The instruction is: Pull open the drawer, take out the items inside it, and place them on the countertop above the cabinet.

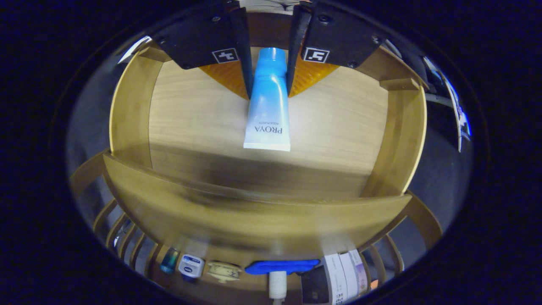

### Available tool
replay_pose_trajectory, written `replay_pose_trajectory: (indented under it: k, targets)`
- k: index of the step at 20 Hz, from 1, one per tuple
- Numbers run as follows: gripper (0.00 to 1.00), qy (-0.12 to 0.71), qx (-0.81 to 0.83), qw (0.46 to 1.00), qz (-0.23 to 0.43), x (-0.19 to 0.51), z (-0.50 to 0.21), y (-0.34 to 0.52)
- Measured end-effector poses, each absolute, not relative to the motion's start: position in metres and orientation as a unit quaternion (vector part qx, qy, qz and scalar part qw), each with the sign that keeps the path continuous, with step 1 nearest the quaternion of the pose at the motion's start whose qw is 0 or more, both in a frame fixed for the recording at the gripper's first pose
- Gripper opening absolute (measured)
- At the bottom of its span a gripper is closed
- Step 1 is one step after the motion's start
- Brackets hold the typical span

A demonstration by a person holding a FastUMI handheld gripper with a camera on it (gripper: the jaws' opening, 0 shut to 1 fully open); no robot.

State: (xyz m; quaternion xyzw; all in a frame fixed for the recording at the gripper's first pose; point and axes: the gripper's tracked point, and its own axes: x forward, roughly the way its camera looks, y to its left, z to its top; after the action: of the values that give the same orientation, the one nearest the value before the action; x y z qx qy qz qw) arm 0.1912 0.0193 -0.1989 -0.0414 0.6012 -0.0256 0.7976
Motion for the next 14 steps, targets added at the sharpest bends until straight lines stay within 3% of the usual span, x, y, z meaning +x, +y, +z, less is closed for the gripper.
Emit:
replay_pose_trajectory:
  k: [14]
  targets:
    - [0.42,0.514,-0.019,0.857,-0.025,0.19,-0.094,0.008]
